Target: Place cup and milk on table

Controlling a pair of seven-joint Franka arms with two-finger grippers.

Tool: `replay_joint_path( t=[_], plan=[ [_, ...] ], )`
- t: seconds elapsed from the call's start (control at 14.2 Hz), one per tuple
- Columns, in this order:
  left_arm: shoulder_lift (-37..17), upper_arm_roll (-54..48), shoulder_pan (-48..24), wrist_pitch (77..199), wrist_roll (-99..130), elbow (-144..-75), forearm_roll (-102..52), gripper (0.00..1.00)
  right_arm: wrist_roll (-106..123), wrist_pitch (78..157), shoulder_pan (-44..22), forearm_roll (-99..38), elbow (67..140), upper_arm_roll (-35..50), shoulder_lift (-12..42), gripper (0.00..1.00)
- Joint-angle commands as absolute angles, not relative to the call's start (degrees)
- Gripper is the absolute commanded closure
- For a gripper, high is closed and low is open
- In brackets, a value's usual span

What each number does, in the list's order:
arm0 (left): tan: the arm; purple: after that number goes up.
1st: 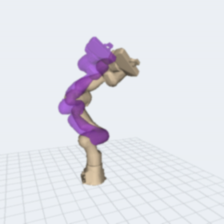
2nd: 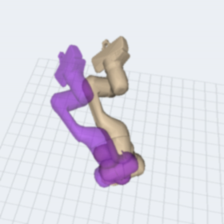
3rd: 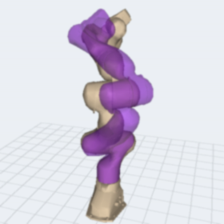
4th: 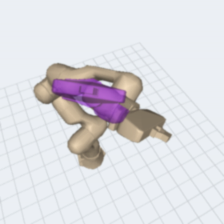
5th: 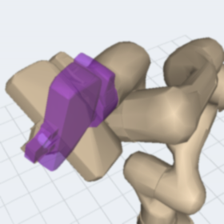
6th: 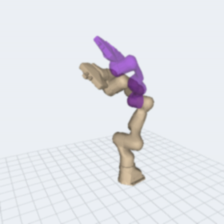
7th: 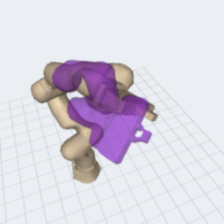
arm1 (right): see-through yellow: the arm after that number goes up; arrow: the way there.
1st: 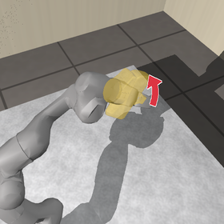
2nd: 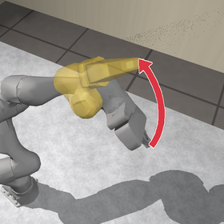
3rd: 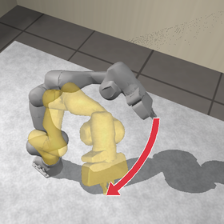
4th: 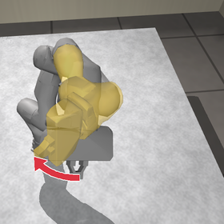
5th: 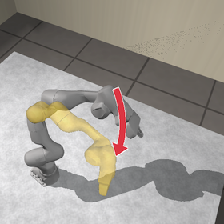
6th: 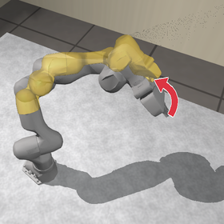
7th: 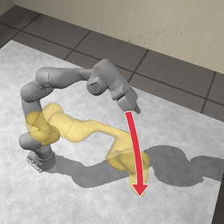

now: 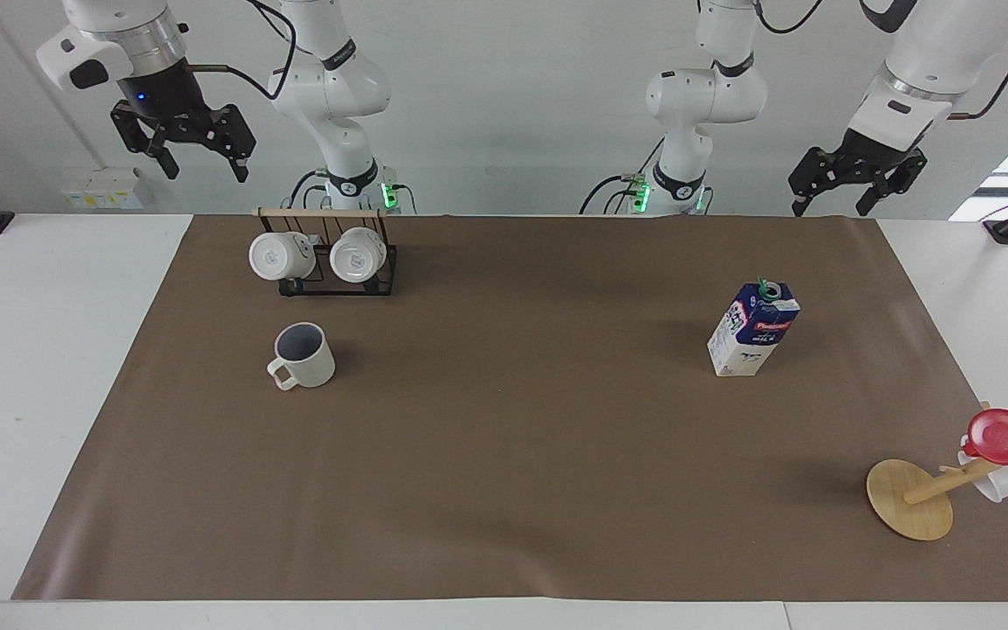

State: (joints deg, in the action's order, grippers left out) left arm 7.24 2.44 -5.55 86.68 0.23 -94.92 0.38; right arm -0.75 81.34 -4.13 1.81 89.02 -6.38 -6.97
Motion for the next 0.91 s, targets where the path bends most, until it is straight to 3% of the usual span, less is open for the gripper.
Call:
replay_joint_path(
  t=[0.0, 0.63, 0.84],
  plan=[
    [7.9, 2.1, -5.0, 86.8, 0.6, -95.6, 0.1, 0.00, 0.4, 84.9, -5.1, 1.8, 92.9, -6.1, -8.2, 0.00],
    [7.9, 2.2, -5.0, 86.8, 0.6, -95.6, 0.1, 0.00, 0.2, 101.0, -9.2, 1.8, 106.7, -5.7, -6.4, 0.00],
    [7.9, 2.2, -5.0, 86.8, 0.6, -95.6, 0.1, 0.00, 0.4, 106.9, -9.2, 1.8, 109.8, -5.6, -3.1, 0.00]
  ],
)
